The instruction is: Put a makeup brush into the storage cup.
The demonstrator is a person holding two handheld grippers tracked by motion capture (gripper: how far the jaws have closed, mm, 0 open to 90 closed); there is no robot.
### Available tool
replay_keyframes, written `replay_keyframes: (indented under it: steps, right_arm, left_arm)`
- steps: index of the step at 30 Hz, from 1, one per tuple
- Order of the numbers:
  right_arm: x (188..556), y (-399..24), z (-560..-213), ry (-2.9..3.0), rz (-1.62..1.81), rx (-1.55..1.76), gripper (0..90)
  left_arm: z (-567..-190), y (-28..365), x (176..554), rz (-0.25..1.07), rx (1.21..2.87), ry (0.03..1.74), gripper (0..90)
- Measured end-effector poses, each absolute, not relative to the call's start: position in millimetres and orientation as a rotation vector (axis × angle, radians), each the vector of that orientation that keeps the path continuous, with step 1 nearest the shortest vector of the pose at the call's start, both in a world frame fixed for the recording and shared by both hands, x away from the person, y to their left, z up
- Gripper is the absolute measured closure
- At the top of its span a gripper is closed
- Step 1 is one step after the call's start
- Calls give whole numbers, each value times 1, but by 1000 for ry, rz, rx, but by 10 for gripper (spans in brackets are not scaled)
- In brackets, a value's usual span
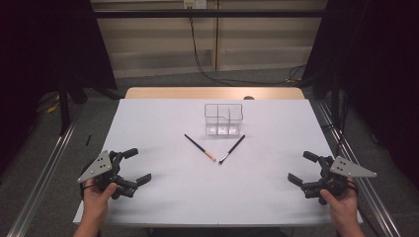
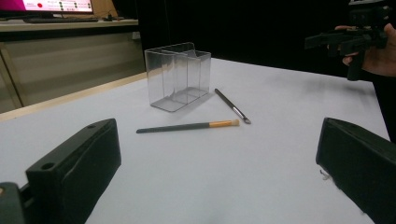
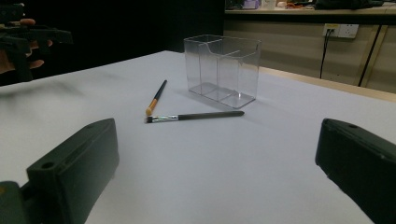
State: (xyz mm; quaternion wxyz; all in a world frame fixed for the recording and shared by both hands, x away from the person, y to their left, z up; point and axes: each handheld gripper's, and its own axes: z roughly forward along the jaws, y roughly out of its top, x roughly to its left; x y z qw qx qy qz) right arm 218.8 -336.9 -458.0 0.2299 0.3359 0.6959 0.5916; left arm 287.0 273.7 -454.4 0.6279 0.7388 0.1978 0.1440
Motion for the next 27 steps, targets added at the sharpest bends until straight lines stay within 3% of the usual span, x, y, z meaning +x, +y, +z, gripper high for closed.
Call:
replay_keyframes:
  steps: [27]
  right_arm:
    - [217,-338,-458,1911,1622,927,0]
  left_arm:
    - [-432,248,308,333,1644,451,0]
